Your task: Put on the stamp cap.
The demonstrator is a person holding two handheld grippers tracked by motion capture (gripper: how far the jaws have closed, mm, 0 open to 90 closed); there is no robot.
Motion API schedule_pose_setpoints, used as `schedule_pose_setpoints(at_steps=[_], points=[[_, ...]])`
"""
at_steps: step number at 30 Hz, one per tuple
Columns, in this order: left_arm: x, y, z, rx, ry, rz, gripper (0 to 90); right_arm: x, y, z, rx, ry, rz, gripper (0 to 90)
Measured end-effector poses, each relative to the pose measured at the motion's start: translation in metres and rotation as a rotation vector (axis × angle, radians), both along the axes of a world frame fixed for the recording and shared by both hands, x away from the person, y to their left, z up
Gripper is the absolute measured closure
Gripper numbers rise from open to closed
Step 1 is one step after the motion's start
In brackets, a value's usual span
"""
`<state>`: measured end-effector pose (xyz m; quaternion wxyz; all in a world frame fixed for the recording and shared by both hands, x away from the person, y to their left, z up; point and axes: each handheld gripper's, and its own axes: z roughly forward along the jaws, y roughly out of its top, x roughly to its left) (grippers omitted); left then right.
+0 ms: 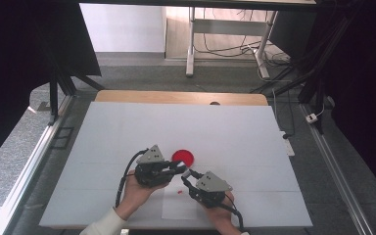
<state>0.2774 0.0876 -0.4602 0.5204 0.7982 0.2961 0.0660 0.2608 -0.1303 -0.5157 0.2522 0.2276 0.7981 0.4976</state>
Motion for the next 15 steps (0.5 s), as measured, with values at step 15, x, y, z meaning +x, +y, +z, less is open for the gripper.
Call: schedule_pose_setpoints(at_steps=[15], points=[[-0.0017,-0.0029,-0.0007,0.001,-0.007,0.006,75.9,-0.0021,0.0,-0.0008,-0.001,-0.025,-0.027,64.4]])
